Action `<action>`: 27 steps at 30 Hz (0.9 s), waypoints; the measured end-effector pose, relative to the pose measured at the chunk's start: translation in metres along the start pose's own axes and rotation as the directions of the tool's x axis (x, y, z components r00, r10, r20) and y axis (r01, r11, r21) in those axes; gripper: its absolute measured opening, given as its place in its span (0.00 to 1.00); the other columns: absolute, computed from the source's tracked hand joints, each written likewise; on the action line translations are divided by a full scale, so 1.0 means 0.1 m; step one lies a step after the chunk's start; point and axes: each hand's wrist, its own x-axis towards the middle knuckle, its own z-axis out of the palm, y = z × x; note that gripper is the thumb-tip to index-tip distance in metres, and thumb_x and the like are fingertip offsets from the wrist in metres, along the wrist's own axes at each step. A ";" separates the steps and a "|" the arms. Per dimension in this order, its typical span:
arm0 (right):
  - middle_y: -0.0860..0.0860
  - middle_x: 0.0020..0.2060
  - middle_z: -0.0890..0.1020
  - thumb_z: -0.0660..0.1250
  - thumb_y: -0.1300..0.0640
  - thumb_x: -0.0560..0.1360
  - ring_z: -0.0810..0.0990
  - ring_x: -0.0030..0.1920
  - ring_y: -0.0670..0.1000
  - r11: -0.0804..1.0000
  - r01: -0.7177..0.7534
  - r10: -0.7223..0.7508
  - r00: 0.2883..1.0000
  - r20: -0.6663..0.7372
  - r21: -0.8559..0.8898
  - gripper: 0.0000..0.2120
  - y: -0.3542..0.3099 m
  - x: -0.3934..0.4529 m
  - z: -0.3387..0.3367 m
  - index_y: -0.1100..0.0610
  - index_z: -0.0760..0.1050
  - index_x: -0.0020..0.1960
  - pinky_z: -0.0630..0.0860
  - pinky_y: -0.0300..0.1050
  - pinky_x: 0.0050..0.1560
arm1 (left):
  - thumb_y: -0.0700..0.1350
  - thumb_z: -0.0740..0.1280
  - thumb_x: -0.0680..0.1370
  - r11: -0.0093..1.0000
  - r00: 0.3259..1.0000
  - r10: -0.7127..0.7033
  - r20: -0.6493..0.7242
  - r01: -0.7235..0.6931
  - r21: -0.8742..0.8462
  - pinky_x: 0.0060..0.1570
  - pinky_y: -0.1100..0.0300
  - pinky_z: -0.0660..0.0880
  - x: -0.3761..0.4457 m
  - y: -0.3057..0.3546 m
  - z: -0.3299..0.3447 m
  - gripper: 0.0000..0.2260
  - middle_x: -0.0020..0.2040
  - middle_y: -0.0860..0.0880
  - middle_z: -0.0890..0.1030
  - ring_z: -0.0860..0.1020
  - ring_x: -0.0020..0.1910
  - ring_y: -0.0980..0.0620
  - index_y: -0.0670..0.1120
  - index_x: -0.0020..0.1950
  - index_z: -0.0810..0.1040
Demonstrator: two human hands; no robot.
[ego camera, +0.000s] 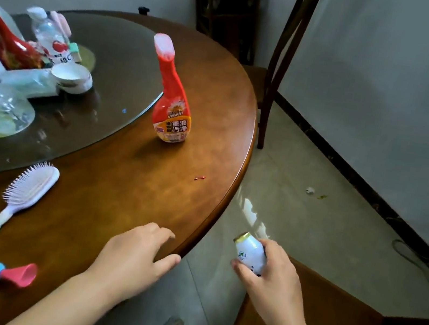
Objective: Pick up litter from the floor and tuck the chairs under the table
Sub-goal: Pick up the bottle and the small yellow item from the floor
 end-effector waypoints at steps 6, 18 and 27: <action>0.45 0.42 0.75 0.69 0.44 0.66 0.74 0.44 0.49 0.998 0.057 -0.056 0.998 0.026 -0.017 0.17 -0.31 0.53 0.01 0.47 0.70 0.51 0.72 0.47 0.43 | 0.63 0.60 0.74 0.998 1.000 0.017 -0.022 -0.018 -0.057 0.51 0.64 0.73 0.50 -0.06 -0.21 0.21 0.61 0.59 0.75 0.74 0.56 0.58 0.58 0.65 0.69; 0.43 0.41 0.75 0.68 0.47 0.66 0.74 0.41 0.44 0.994 0.105 -0.102 0.993 0.060 -0.042 0.14 -0.37 2.09 -0.16 0.44 0.68 0.48 0.70 0.42 0.37 | 0.63 0.60 0.74 0.988 0.998 -0.057 0.027 0.060 -0.141 0.50 0.66 0.72 1.90 0.21 -0.30 0.20 0.62 0.60 0.73 0.73 0.58 0.59 0.60 0.65 0.68; 0.44 0.41 0.73 0.68 0.44 0.66 0.72 0.41 0.47 0.974 0.197 -0.175 0.967 0.186 -0.111 0.15 -0.28 3.28 -0.50 0.50 0.68 0.47 0.67 0.41 0.35 | 0.62 0.59 0.75 0.980 0.991 -0.134 -0.005 0.132 -0.146 0.52 0.61 0.71 2.71 0.54 -0.56 0.19 0.58 0.59 0.74 0.73 0.57 0.57 0.58 0.64 0.69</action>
